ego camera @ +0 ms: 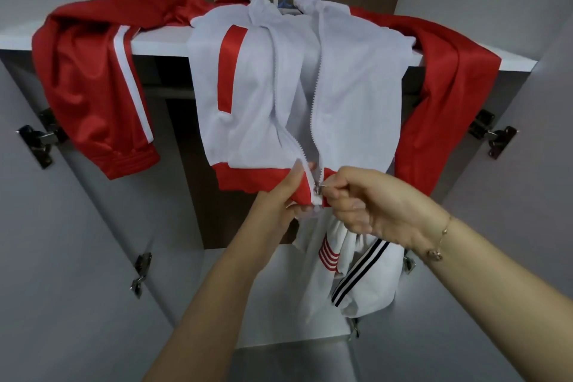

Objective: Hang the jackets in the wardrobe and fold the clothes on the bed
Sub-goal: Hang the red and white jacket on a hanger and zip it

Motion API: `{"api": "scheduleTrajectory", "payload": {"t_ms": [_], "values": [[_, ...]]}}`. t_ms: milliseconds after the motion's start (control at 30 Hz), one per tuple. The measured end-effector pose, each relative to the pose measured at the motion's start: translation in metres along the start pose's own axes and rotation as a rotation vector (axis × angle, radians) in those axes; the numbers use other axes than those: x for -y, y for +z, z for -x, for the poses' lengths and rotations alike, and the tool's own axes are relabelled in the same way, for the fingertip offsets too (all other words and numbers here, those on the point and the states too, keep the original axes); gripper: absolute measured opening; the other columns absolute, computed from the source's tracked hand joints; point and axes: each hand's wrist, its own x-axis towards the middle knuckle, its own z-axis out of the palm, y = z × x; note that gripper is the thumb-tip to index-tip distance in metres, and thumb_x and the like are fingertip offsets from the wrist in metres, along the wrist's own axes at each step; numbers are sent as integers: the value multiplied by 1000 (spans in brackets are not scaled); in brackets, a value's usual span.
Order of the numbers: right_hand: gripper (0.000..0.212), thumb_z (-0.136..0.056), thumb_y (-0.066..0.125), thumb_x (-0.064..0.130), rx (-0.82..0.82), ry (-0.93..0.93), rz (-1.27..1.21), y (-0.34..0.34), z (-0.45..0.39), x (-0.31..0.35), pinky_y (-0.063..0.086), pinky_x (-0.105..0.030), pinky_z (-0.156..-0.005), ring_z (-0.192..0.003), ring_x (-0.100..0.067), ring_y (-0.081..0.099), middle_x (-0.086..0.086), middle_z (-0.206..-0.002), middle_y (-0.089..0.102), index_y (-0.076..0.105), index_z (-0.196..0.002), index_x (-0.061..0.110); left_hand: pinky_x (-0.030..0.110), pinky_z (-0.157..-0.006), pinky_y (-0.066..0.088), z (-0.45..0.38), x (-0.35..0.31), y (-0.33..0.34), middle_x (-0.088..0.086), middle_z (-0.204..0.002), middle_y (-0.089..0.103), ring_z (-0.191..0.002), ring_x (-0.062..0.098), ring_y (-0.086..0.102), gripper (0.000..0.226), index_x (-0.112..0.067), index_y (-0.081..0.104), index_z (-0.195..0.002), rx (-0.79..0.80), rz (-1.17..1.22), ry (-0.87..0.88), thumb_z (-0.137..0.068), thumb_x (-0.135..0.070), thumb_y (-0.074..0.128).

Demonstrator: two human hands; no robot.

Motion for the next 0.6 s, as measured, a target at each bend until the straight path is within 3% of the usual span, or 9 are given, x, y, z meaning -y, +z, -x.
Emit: {"api": "scheduleTrajectory", "payload": {"t_ms": [100, 167, 267, 400, 500, 533, 600], "values": [[40, -92, 47, 12, -140, -106, 86, 7, -1, -18, 28, -18, -35, -35, -12, 28, 1, -43, 30, 46, -52, 15, 37, -99, 51, -5, -2, 9, 1, -119, 70, -113, 19, 65, 75, -14, 62, -126, -128, -112, -45, -63, -47, 87], [39, -92, 47, 10, -172, -142, 73, 10, 0, -28, 29, -19, -35, -36, -13, 30, -1, -43, 31, 47, -53, 13, 30, -93, 55, -10, -2, 13, -4, -114, 72, -107, 15, 68, 65, -19, 64, -122, -238, -126, -34, -64, -40, 85], [38, -93, 48, 9, -215, -173, 12, 13, -1, -43, 30, -20, -36, -36, -15, 32, -2, -42, 33, 49, -55, 12, 21, -86, 55, -17, 0, 13, -10, -107, 73, -99, 6, 69, 54, -26, 67, -110, -264, -138, 6, -60, -39, 83], [48, -91, 48, 7, -288, -153, -39, 11, -5, -61, 28, -19, -37, -34, -14, 29, -1, -40, 30, 48, -45, 18, 32, -97, 52, -22, 8, 19, -6, -114, 70, -108, 13, 66, 44, -26, 65, -112, -338, -186, 32, -72, -31, 82], [46, -88, 48, 3, -298, -91, -25, 20, -6, -83, 25, -19, -37, -33, -15, 27, -2, -40, 28, 48, -44, 16, 29, -82, 56, -28, -4, 14, 2, -93, 75, -89, 17, 71, 20, -18, 73, -91, -457, -65, 133, -75, -26, 82], [45, -89, 48, 3, -311, -89, -44, 22, -7, -91, 25, -19, -37, -33, -15, 28, -3, -40, 29, 48, -46, 15, 28, -79, 56, -30, -11, 11, 3, -87, 76, -83, 16, 72, 18, -17, 75, -84, -435, -70, 141, -73, -29, 83], [42, -91, 48, 5, -340, -132, -101, 21, -7, -96, 26, -23, -39, -35, -16, 30, -4, -42, 31, 49, -51, 14, 31, -86, 55, -33, -17, 0, 0, -87, 76, -85, 15, 71, 40, -19, 75, -82, -372, -215, 42, -58, -50, 83]]}}
